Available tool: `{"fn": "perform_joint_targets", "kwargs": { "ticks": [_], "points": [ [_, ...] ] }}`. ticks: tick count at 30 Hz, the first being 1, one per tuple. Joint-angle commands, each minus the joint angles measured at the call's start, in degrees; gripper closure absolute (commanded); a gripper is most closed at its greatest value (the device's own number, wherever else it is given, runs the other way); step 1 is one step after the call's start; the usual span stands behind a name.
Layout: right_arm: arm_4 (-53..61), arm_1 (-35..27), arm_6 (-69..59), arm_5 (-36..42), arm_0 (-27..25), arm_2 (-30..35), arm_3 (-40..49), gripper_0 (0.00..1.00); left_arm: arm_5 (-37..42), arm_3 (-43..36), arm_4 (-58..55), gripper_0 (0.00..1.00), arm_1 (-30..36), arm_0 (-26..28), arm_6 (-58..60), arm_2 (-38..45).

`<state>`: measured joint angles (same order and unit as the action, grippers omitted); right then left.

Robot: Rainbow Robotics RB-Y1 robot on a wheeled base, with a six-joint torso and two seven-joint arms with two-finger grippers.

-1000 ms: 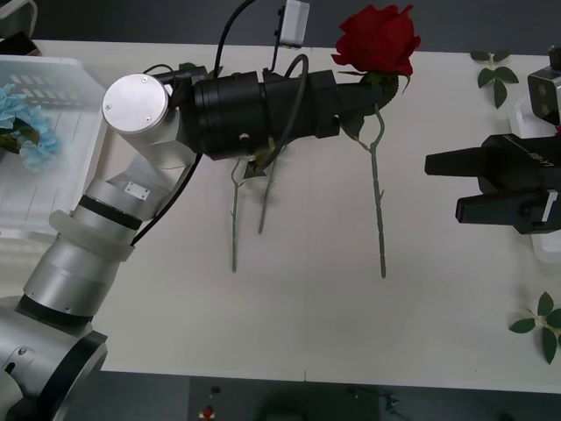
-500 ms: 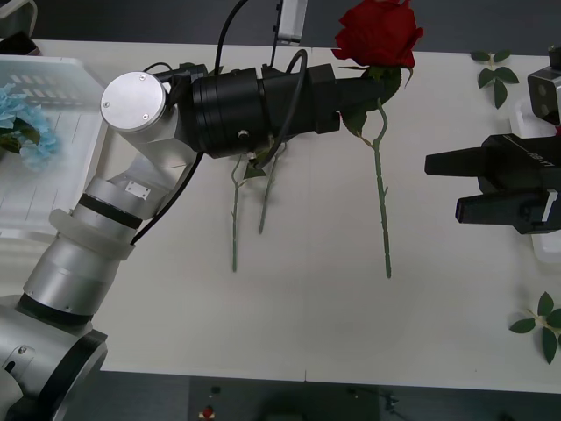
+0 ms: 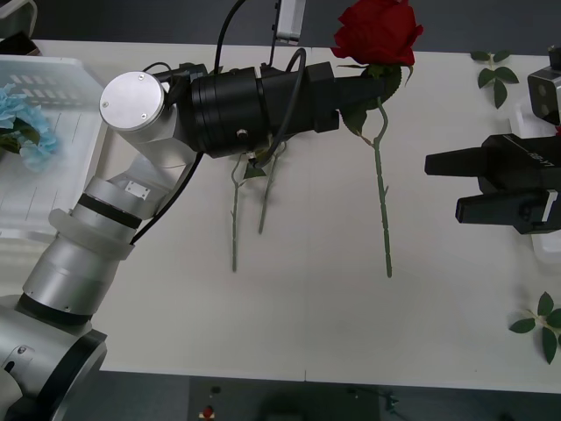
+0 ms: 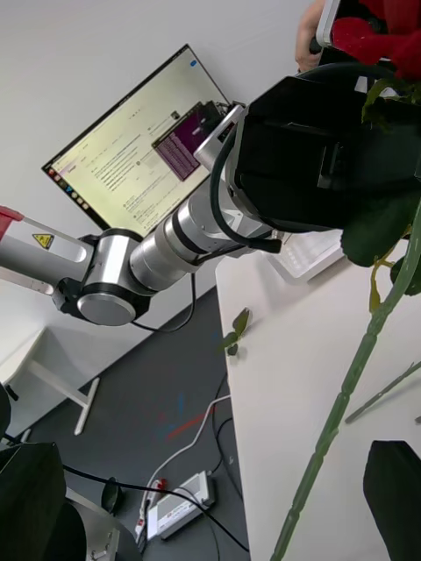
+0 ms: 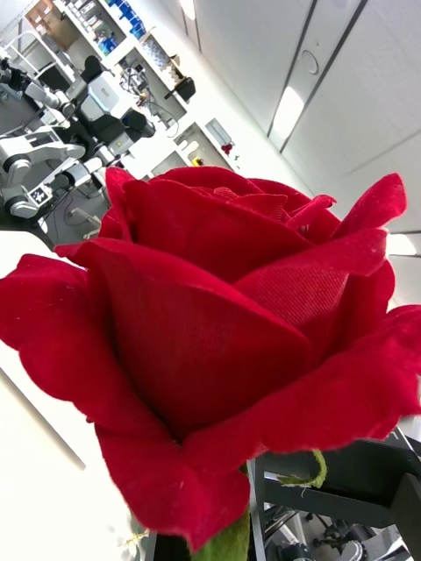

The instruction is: Put the red flowers into the right box and the blue flowers into the left box

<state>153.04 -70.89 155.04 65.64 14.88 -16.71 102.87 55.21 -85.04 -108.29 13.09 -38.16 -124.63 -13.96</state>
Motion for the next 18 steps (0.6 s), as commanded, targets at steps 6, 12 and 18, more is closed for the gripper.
{"fn": "perform_joint_targets", "kwargs": {
  "ticks": [6,12,18],
  "points": [
    [0.51,-1.0,-0.04,-0.16,0.24,0.27,1.28,0.0,0.07,-1.18,-0.96,1.0,1.5,-1.3,-1.67,-0.1],
    [0.51,-1.0,-0.04,-0.16,0.24,0.27,1.28,0.0,0.25,-1.18,-0.96,1.0,1.5,-1.12,-1.67,-0.1],
    [0.51,-1.0,-0.04,-0.16,0.24,0.27,1.28,0.0,0.51,-1.18,-0.96,1.0,1.59,-0.69,-2.02,-0.19]
  ]
}}
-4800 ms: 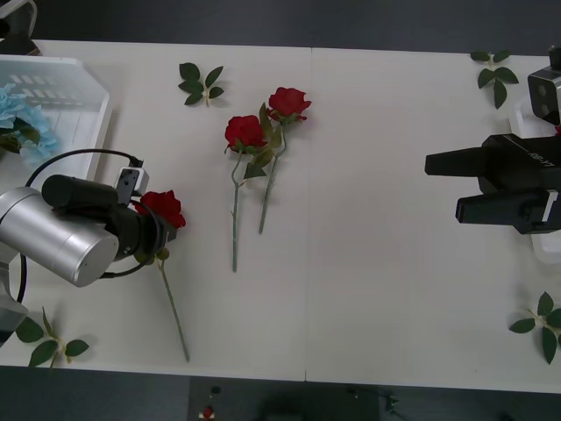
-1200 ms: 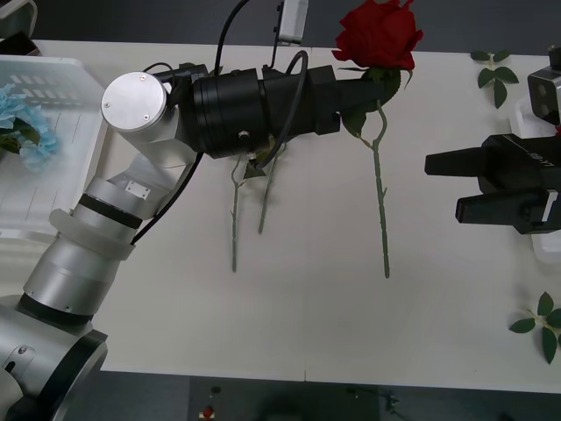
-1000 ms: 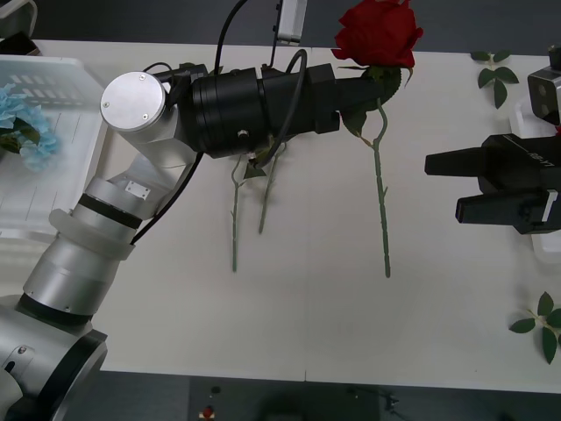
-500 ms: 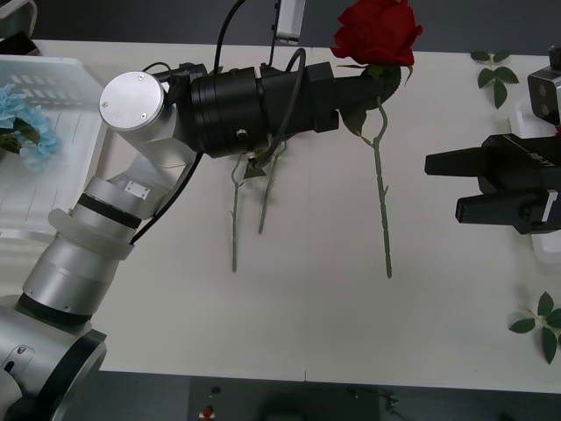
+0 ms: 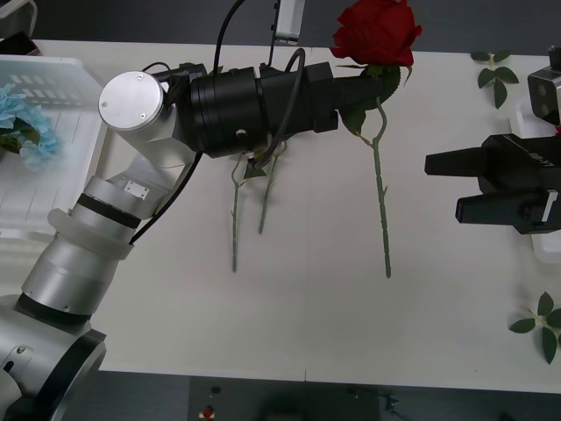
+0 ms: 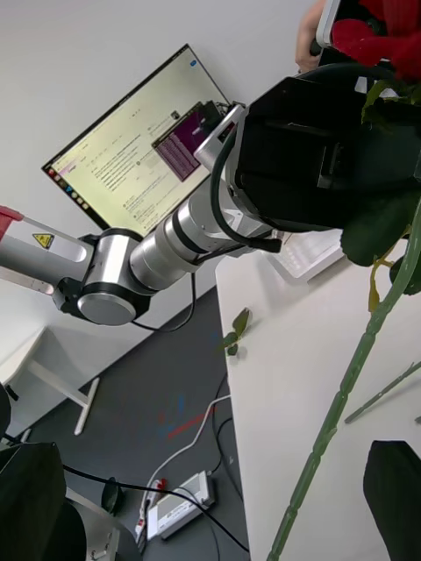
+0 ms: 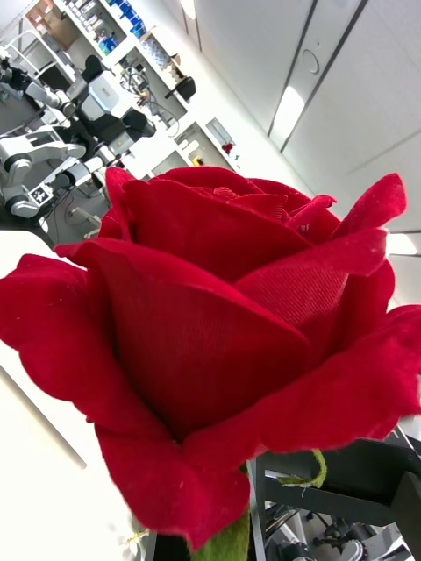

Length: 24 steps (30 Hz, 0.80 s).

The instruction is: Put the red flowers into the right box and the blue flowers into the left box

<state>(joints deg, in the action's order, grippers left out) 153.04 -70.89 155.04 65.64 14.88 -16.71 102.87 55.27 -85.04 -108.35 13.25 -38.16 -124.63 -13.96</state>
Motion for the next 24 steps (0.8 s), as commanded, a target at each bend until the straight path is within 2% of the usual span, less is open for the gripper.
{"fn": "perform_joint_targets", "kwargs": {
  "ticks": [1,7,8,13,20,24],
  "points": [
    [0.51,-1.0,-0.04,-0.16,0.24,0.27,1.28,0.0,0.45,-1.18,-0.9,1.0,1.43,-0.6,-2.11,-0.1],
    [0.51,-1.0,-0.04,-0.16,0.24,0.27,1.28,0.0,0.62,-1.18,-0.99,1.0,1.43,-0.6,-2.2,-0.19],
    [-0.28,0.05,-0.04,0.1,-2.31,-1.93,0.41,0.0,0.71,-1.18,-0.99,1.0,1.34,-0.6,-2.2,-0.1],
    [-0.46,0.14,-0.04,0.1,-3.71,-2.36,0.05,0.0,1.24,-1.18,-1.07,1.0,1.52,-0.6,-2.37,-0.1],
    [-0.46,0.32,-0.04,-0.43,-4.15,-2.28,-1.53,0.0,1.68,-1.18,-1.42,1.0,2.22,-0.51,-2.64,-0.1],
    [-2.74,2.78,-0.04,-1.74,-4.15,-2.36,-2.5,0.0,1.94,-1.18,-1.42,1.0,2.48,-0.51,-2.64,-0.1]
  ]
}}
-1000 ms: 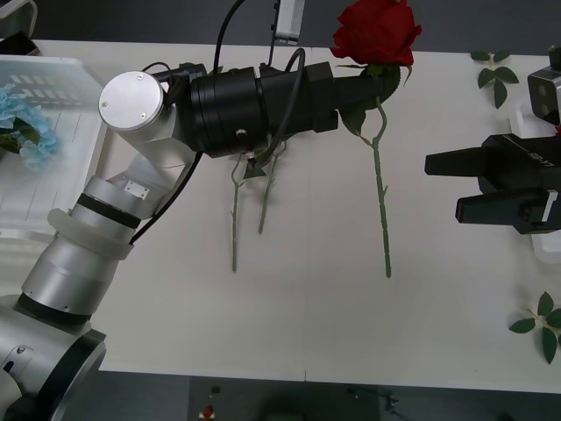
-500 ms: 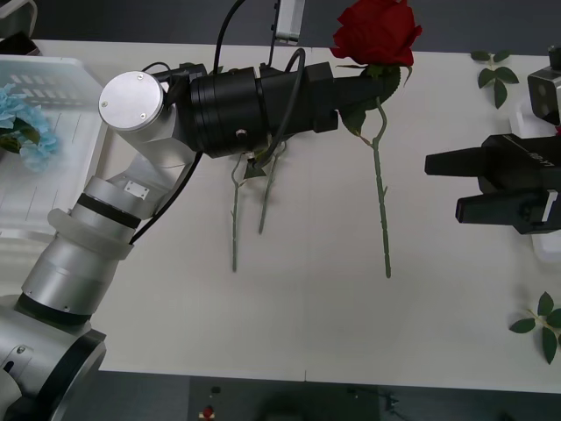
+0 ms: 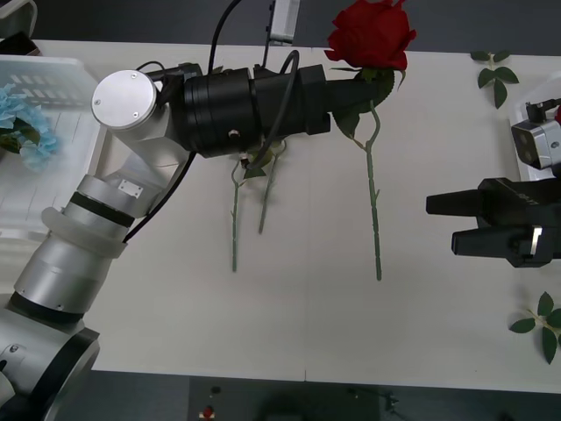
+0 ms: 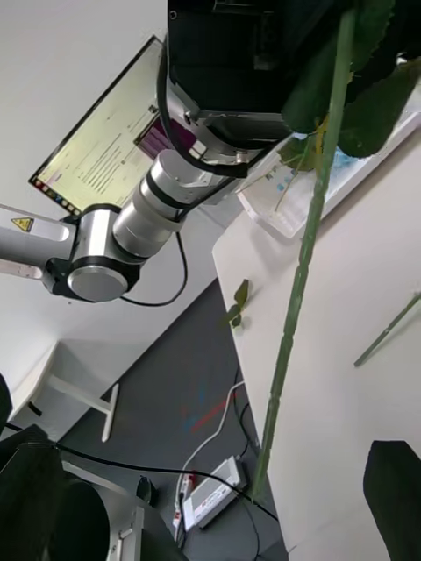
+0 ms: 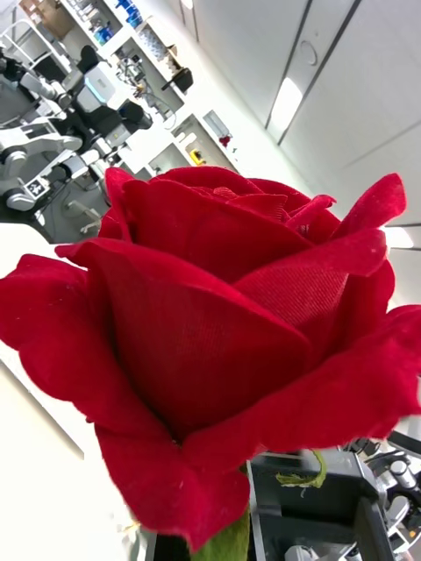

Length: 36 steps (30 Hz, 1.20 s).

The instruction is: Put the red flowers into the right box and the blue flowers into the left box

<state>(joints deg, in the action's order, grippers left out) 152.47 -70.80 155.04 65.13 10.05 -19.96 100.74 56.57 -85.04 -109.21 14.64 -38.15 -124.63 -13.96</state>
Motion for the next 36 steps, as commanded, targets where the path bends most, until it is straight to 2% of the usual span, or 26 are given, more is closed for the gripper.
{"fn": "perform_joint_targets", "kwargs": {
  "ticks": [1,7,14,27,28,29,30,31,36],
  "points": [
    [-3.15,3.91,-0.04,-1.49,0.85,0.89,-0.72,0.0,0.74,-1.18,-0.57,1.0,1.18,-0.52,-2.63,-0.1],
    [-9.12,9.01,-0.04,-2.55,1.2,0.89,-1.25,0.0,1.0,-1.18,-0.48,1.0,1.45,-0.52,-2.63,-0.1],
    [-9.74,11.73,-0.04,-4.04,2.61,-1.4,-1.95,0.0,1.17,-1.09,-0.48,1.0,1.45,-0.52,-2.63,-0.19],
    [-6.84,17.45,-0.04,-5.71,13.16,-11.86,-11.53,0.0,1.7,-1.09,0.93,1.0,1.45,-0.43,-2.63,-0.19],
    [-6.57,17.54,-0.04,-5.89,13.6,-12.12,-11.79,0.1,1.7,-1.09,0.93,1.0,1.45,-0.43,-2.63,-0.19],
    [-6.4,17.62,-0.04,-5.8,13.77,-12.21,-11.97,0.32,1.7,-1.09,0.93,1.0,1.53,-0.43,-2.63,-0.19],
    [-6.4,17.62,-0.04,-5.89,14.04,-12.21,-12.06,0.76,1.7,-1.09,0.93,1.0,1.45,-0.43,-2.63,-0.28],
    [-6.4,17.62,-0.04,-5.98,14.12,-12.21,-12.06,0.99,1.7,-1.09,0.93,1.0,1.53,-0.43,-2.63,-0.45],
    [-5.78,17.62,-0.88,-6.24,14.39,-12.3,-12.06,1.0,1.7,-1.18,1.1,1.0,1.45,-0.43,-2.63,-0.72]
  ]
}}
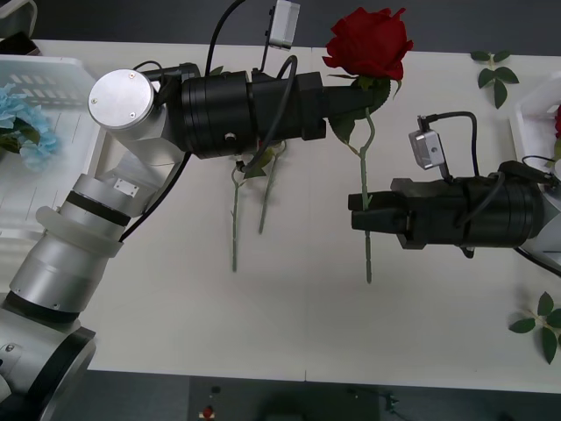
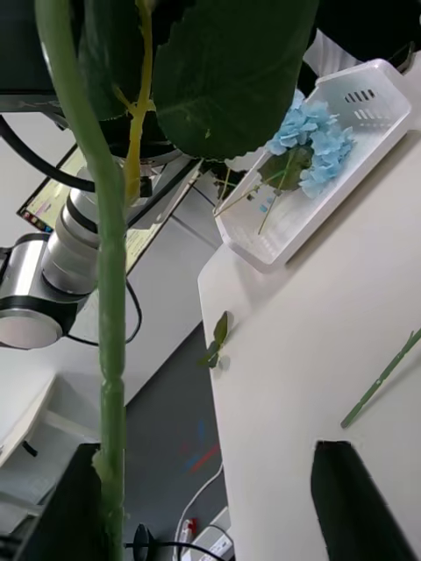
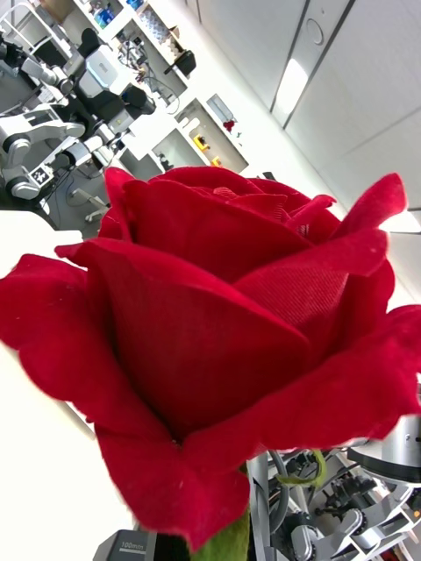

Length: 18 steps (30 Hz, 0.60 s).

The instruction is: Put the red flowers into the right box and the blue flowers into the left box

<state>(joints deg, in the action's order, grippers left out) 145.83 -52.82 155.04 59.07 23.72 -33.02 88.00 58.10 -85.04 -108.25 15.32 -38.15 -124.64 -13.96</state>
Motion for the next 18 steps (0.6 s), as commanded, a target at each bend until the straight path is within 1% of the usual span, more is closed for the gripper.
{"fn": "perform_joint_targets", "kwargs": {
  "ticks": [1,14,15,16,17,18],
  "points": [
    [0.86,-0.27,-1.06,-0.18,0.8,0.77,0.77,1.0,0.18,-1.09,0.23,1.0,0.77,-0.43,-2.63,-0.63],
    [1.21,-0.44,-2.37,-0.27,1.15,0.85,0.77,1.0,-0.09,-1.18,1.37,1.0,0.86,-0.34,-2.63,-0.63],
    [1.48,-0.53,-2.46,-0.27,1.15,0.85,0.68,1.0,-0.18,-1.09,1.37,1.0,0.86,-0.34,-2.72,-0.63],
    [1.57,-0.53,-2.55,-0.27,1.15,0.85,0.68,1.0,-0.44,-1.18,1.37,0.97,0.94,-0.34,-2.63,-0.63],
    [1.83,-0.53,-2.55,-0.36,1.15,0.85,0.77,1.0,-0.7,-1.18,1.37,0.74,1.03,-0.34,-2.72,-0.63],
    [2.18,-0.71,-2.64,-0.27,1.24,0.85,0.77,1.0,-0.97,-1.18,1.37,0.37,1.3,-0.34,-2.63,-0.63]
  ]
}}
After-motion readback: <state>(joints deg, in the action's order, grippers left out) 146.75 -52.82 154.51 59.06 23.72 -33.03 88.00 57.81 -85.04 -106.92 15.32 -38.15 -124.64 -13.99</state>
